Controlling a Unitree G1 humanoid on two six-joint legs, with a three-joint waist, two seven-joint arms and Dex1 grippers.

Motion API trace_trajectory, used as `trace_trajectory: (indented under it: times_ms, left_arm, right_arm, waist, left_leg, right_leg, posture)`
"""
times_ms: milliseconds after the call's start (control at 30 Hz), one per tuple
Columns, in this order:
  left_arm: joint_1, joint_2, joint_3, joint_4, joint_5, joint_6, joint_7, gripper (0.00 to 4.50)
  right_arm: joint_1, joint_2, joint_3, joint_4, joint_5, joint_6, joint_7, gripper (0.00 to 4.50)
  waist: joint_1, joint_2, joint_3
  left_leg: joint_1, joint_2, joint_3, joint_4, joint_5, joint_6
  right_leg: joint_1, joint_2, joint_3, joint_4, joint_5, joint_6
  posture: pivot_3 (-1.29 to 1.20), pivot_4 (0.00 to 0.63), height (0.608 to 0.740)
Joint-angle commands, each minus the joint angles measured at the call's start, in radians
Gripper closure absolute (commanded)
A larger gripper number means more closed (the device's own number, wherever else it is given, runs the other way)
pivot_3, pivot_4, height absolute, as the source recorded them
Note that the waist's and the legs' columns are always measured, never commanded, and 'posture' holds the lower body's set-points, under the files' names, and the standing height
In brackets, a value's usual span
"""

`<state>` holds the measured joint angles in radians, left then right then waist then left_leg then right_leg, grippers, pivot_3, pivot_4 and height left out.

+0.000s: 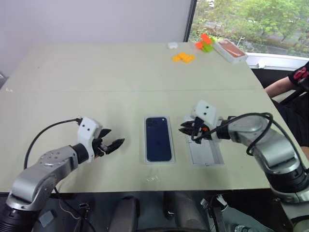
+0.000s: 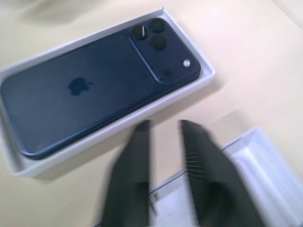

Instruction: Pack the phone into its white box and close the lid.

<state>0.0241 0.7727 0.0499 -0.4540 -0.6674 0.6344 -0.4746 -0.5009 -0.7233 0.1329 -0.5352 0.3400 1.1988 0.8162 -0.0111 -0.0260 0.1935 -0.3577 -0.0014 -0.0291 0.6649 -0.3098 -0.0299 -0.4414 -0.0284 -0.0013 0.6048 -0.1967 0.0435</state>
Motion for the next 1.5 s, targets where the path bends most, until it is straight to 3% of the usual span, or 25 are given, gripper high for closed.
trace_trajectory:
  times_ms: [33, 167, 367, 500, 733, 1000, 1300, 1500]
  left_arm:
    - [0.005, -0.003, -0.012, -0.041, 0.052, -0.072, -0.079, 0.69]
    - [0.023, 0.014, -0.057, -0.025, 0.132, -0.182, -0.202, 0.69]
    - [0.02, 0.013, -0.093, 0.03, 0.246, -0.307, -0.3, 0.69]
    - [0.02, 0.004, -0.095, 0.042, 0.261, -0.346, -0.355, 0.69]
    - [-0.021, -0.045, -0.093, 0.113, 0.315, -0.301, -0.296, 0.69]
    - [-0.039, -0.08, -0.089, 0.105, 0.309, -0.211, -0.272, 0.69]
    - [-0.052, -0.085, -0.095, 0.103, 0.324, -0.213, -0.289, 0.69]
    - [-0.049, -0.091, -0.106, 0.091, 0.329, -0.246, -0.326, 0.69]
  right_arm:
    - [-0.045, 0.024, -0.076, -0.081, 0.06, 0.226, -0.067, 1.76]
    - [-0.091, 0.044, -0.131, -0.057, 0.146, 0.415, -0.141, 1.76]
    - [-0.072, 0.1, -0.157, 0.04, 0.259, 0.416, -0.385, 1.76]
    - [-0.089, 0.125, -0.19, 0.096, 0.419, 0.416, -0.541, 1.76]
    - [-0.15, 0.118, -0.186, 0.118, 0.615, 0.416, -0.74, 1.76]
    - [-0.201, 0.133, -0.185, 0.148, 0.731, 0.416, -0.849, 1.76]
    - [-0.158, 0.074, -0.159, 0.183, 0.818, 0.416, -0.975, 1.76]
    - [-0.115, 0.097, -0.16, 0.21, 0.967, 0.416, -1.127, 1.76]
  waist:
    - [0.0, 0.0, 0.0]
    - [-0.001, 0.0, 0.0]
    - [-0.002, 0.0, 0.0]
    - [-0.003, 0.0, 0.0]
    - [-0.004, 0.001, 0.0]
    - [-0.005, 0.001, 0.0]
    - [-0.003, 0.001, 0.0]
    - [-0.006, 0.001, 0.0]
  left_leg:
    - [0.0, 0.0, 0.0, 0.0, 0.0, 0.0]
    - [0.0, 0.0, 0.0, 0.0, 0.0, 0.0]
    - [-0.001, 0.0, 0.002, 0.0, 0.0, 0.001]
    - [-0.001, 0.0, 0.002, 0.0, 0.0, 0.001]
    - [-0.001, 0.002, 0.002, 0.0, -0.001, 0.002]
    - [-0.001, 0.002, 0.002, 0.0, -0.002, 0.004]
    - [-0.001, 0.003, 0.001, 0.0, -0.002, 0.005]
    - [-0.001, 0.003, 0.002, 0.0, -0.002, 0.005]
  right_leg:
    - [0.0, 0.0, 0.0, 0.0, 0.0, 0.0]
    - [-0.001, 0.0, 0.0, 0.0, 0.0, 0.0]
    - [-0.001, 0.0, 0.0, 0.0, 0.0, 0.0]
    - [-0.001, 0.0, 0.0, 0.0, 0.0, 0.0]
    - [-0.001, 0.001, 0.001, 0.0, 0.0, 0.001]
    - [-0.001, 0.001, 0.001, 0.0, 0.002, 0.005]
    - [-0.001, 0.001, 0.001, 0.0, 0.002, 0.005]
    - [-0.001, 0.001, 0.001, 0.0, 0.002, 0.005]
  posture:
    - [0.0, 0.15, 0.74]
    - [0.0, 0.15, 0.74]
    - [0.0, 0.15, 0.74]
    - [0.0, 0.15, 0.74]
    - [0.0, 0.15, 0.74]
    - [0.0, 0.15, 0.74]
    - [0.0, 0.15, 0.74]
    - [0.0, 0.15, 0.74]
